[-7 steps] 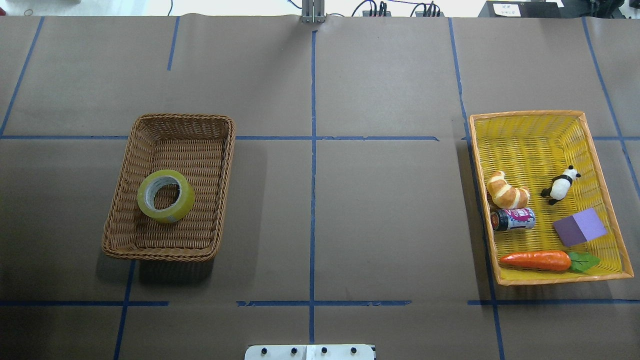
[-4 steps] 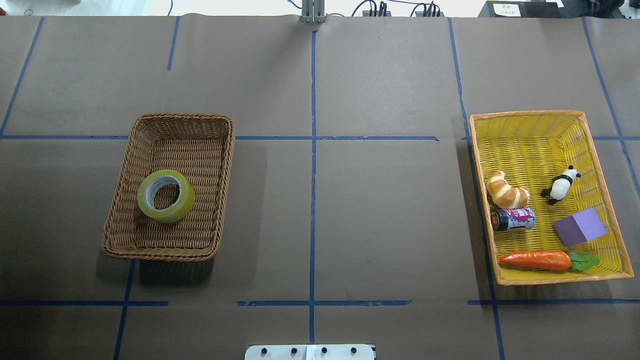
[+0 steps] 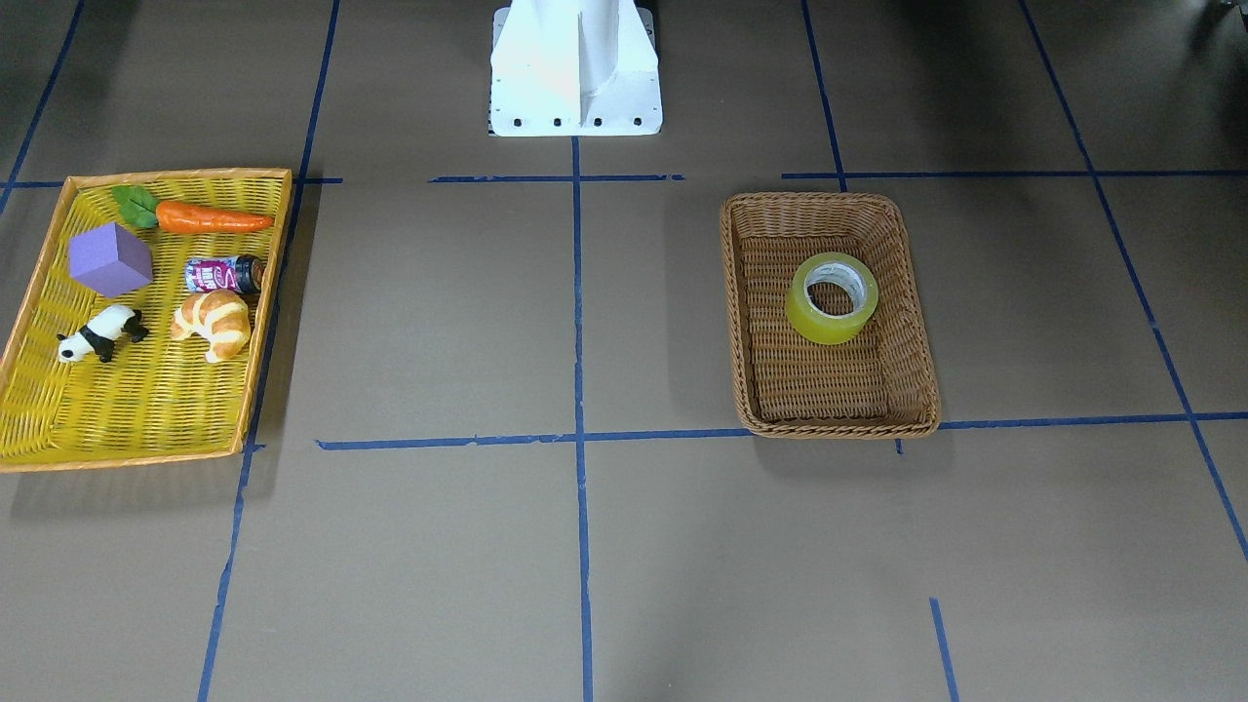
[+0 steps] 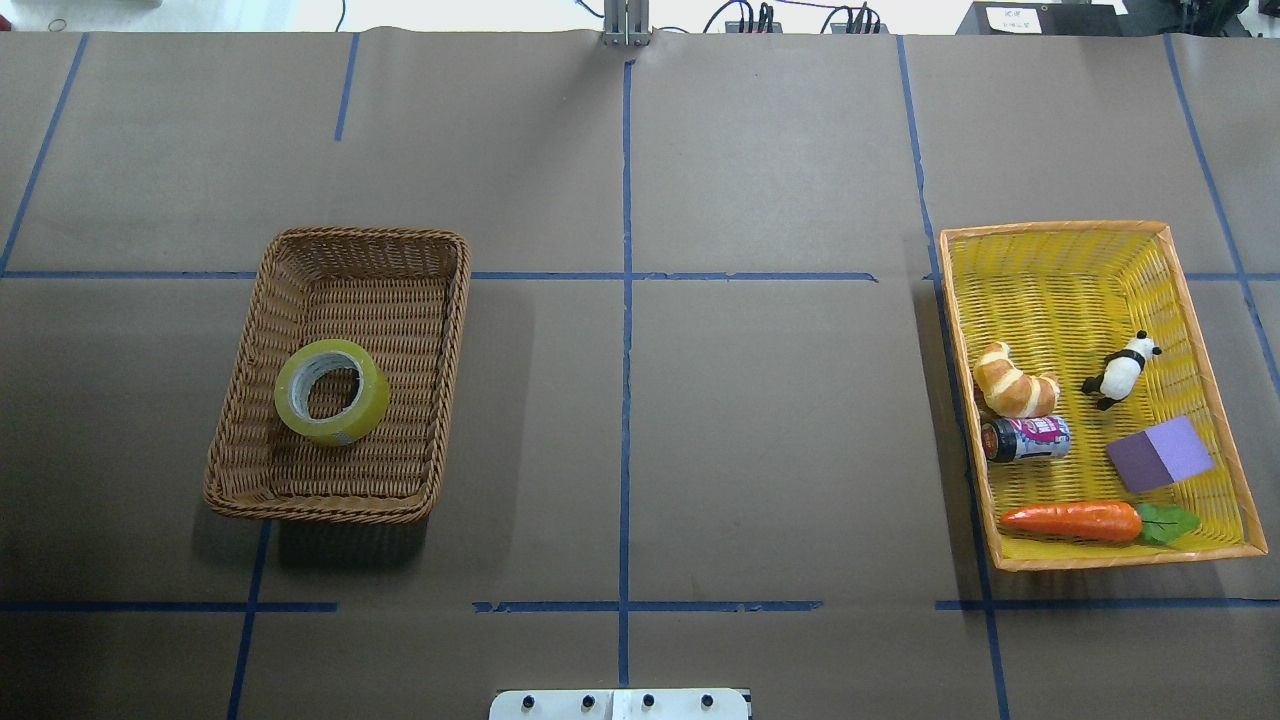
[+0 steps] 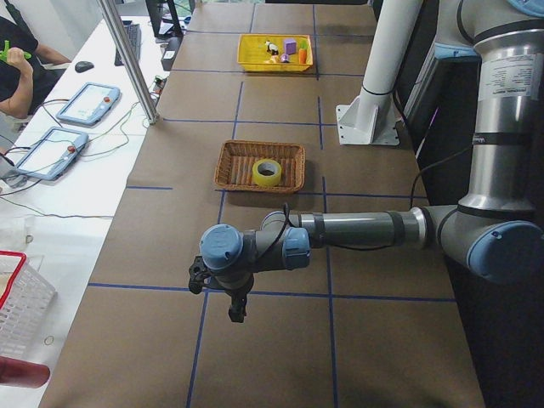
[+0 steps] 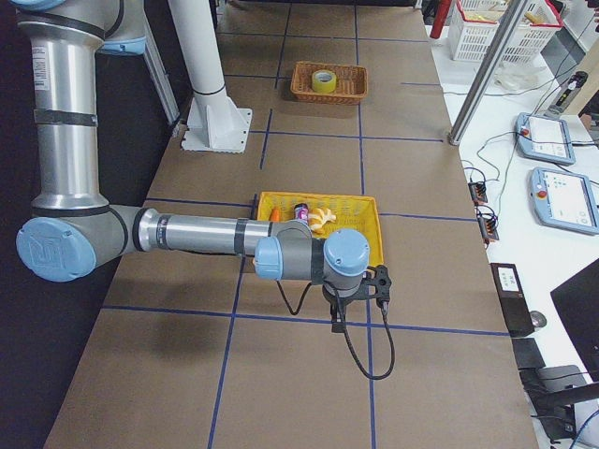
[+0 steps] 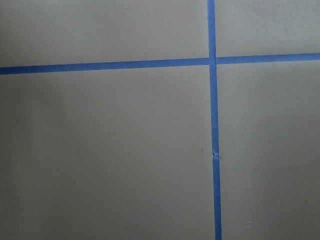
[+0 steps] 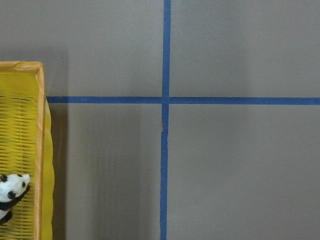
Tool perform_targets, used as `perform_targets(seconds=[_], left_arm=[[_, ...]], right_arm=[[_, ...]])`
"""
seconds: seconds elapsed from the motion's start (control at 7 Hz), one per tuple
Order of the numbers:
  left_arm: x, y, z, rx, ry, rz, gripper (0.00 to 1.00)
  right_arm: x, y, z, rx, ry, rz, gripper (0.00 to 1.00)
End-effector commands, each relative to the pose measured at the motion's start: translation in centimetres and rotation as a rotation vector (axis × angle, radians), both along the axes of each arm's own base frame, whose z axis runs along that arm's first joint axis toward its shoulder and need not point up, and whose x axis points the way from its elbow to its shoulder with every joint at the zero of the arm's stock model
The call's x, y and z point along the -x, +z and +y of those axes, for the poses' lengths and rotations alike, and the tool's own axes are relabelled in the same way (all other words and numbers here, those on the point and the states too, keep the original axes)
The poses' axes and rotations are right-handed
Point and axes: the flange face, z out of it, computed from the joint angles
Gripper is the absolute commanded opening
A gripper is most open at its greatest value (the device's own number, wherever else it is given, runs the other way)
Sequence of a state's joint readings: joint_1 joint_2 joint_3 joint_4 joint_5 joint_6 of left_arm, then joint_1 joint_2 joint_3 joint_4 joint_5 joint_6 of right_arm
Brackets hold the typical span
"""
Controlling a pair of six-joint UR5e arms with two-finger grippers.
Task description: Move tape to another basket
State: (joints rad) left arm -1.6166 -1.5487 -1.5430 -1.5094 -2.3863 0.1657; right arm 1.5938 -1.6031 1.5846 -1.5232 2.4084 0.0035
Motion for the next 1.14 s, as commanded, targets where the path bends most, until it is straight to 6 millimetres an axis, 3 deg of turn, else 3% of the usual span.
perform_targets(seconds=[0.0,1.0], left_arm=[[-0.06,-0.18,-0.27,-0.004,0.001,0.000,1.00],[-0.05,-0.26,-0.48,-0.004,0.000,0.000,1.00]], right_arm=[[0.00,0.00,0.00,0.000,0.000,0.000,1.00],[0.02,-0.63,-0.15,-0.008,0.004,-0.003,1.00]])
